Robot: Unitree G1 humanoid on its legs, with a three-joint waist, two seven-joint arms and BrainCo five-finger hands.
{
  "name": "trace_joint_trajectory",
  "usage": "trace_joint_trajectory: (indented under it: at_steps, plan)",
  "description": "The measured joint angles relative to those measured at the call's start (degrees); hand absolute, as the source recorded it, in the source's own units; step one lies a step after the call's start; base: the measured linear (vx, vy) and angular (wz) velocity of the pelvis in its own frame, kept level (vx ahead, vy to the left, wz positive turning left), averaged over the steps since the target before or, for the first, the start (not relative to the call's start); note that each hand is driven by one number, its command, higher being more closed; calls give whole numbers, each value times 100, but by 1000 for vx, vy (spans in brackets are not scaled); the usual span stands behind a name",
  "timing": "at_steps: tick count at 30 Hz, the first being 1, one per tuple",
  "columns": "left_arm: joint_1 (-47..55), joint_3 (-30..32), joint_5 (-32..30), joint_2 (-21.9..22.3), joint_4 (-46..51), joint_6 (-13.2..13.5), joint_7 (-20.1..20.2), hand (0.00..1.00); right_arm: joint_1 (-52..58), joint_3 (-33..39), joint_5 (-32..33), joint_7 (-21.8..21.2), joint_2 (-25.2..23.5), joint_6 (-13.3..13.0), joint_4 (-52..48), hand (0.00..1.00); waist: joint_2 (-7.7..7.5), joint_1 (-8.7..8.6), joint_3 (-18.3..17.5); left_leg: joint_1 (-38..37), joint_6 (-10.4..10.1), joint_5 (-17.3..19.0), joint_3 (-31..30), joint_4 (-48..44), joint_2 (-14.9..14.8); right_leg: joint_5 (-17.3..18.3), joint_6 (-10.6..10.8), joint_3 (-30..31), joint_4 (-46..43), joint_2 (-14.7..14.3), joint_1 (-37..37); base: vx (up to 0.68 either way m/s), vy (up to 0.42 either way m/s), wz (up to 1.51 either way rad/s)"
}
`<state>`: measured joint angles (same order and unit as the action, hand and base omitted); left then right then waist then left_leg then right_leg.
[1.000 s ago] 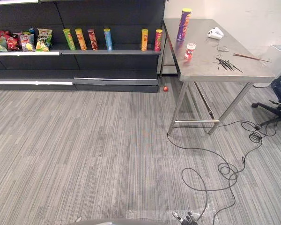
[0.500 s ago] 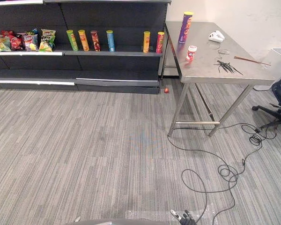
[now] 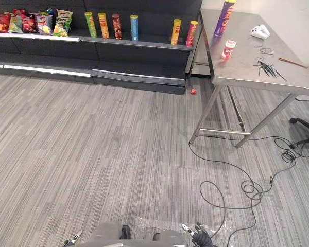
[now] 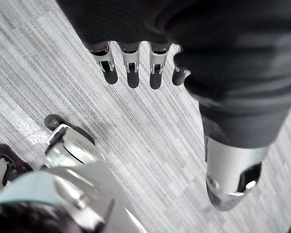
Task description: Put the gum and the chips on the shelf.
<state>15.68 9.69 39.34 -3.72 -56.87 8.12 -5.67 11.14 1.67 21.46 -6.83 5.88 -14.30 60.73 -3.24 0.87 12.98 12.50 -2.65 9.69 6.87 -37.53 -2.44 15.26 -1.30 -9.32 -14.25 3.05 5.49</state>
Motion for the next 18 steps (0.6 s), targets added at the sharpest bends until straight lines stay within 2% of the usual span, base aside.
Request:
trace_joint_trajectory:
  at_steps: [2,4,6,8,9,10,11,12,13,15,17,18]
  plan:
    - [33,36,57,53,10,13,-32,0,34,4,-2,1,11,-7,-25,0,29,16,6,35,-15,89,49,242,-158,73,64,50,-16,76,144,82,97,-8]
    - [63,97,44,91,39,17,-37,0,42,4,-12,-6,12,-19,-23,0,27,43,8,41,-56,23,42,1100,-221,158,181,145,-17,262,235,207,202,-12]
    - [65,139,35,141,41,44,-40,0,66,6,-15,-16,37,-79,-23,0,51,79,9,39,-114,-274,9,1948,-262,253,336,245,-13,436,318,261,261,-18]
    - [138,151,26,271,39,69,-59,0,95,15,-17,-82,161,-152,-24,0,267,80,35,34,-279,-603,-205,2732,-391,445,628,382,29,540,527,384,467,-21]
    - [157,196,24,324,25,78,-66,0,99,12,-22,-88,178,-146,6,0,283,80,47,36,-335,-926,-143,2603,-417,509,698,429,34,589,615,364,436,-36]
    - [195,229,21,311,17,120,-70,0,61,27,-43,-119,167,-148,106,0,314,119,18,12,-199,-1041,-108,2295,-248,599,650,608,119,727,775,318,300,-32]
    - [226,240,17,288,16,146,-68,0,48,26,-93,-147,147,-152,121,0,233,117,-20,41,-65,-886,-52,2150,-170,601,588,746,166,782,822,390,297,-30]
    - [203,245,-13,212,12,166,-51,0,23,20,-144,-231,73,-228,116,0,104,86,-50,86,35,-664,51,1952,-50,448,541,1019,121,829,801,358,260,-12]
    - [153,241,-45,173,-16,169,-31,0,2,27,-148,-245,19,-293,115,0,75,72,-67,110,78,-492,83,1807,19,223,622,1161,3,885,726,331,253,-5]
    - [135,228,-242,129,-29,158,33,0,-9,33,-154,-237,-7,-356,119,0,64,59,-85,76,140,-280,125,1667,98,-14,662,1316,-227,937,639,322,273,-7]
    - [131,224,-458,97,-39,171,159,0,-8,38,-153,-206,-18,-367,120,0,25,94,-141,-47,235,-91,227,1656,201,-229,770,1412,-816,1032,380,275,193,-19]
    - [131,216,-491,63,-100,170,219,0,-7,38,-153,-192,-29,-401,98,0,-3,90,-177,-208,302,-28,305,1776,294,-429,777,1543,-1498,1097,46,272,156,-17]
